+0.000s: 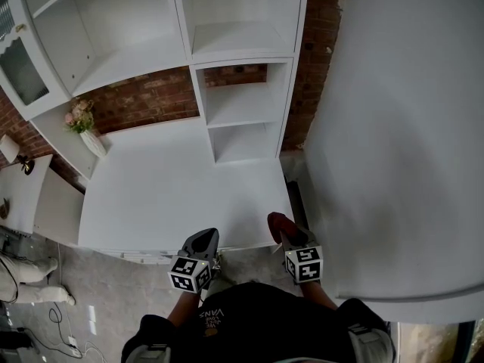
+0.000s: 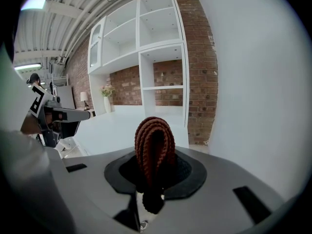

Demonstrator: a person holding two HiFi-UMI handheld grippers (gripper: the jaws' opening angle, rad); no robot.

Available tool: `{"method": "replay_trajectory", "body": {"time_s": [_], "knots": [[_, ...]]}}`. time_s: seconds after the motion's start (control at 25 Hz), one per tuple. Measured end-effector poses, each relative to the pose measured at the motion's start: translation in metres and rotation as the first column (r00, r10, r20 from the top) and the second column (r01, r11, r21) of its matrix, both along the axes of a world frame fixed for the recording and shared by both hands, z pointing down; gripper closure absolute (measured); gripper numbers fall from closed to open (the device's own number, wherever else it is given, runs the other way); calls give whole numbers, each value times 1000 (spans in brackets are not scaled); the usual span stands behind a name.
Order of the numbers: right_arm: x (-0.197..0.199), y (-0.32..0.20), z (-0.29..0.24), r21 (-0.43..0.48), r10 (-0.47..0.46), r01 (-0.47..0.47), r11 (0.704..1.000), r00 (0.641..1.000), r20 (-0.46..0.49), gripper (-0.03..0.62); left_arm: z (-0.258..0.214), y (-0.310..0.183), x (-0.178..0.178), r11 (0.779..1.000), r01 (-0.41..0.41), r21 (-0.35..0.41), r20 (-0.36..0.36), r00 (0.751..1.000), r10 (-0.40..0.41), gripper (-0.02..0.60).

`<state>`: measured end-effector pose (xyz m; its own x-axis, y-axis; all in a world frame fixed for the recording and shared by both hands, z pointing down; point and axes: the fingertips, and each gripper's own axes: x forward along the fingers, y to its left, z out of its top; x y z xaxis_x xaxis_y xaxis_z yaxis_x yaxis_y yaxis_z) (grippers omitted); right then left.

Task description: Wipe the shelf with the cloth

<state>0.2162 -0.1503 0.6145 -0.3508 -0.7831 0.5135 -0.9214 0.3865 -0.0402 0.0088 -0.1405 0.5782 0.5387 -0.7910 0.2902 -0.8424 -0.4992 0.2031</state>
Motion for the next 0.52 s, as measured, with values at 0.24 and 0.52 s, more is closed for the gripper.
{"method": "replay_trajectory", "body": {"time_s": [0.24, 0.52], "knots": [[-1, -2, -2, 6, -3, 3, 1000, 1000, 14, 505, 2, 1, 1, 1000, 8, -5, 6, 1000, -8, 574], [5, 1, -2, 6, -3, 3, 1000, 1000, 21, 505, 3, 3, 9, 1000, 6, -7, 10, 1000, -6, 574]]}}
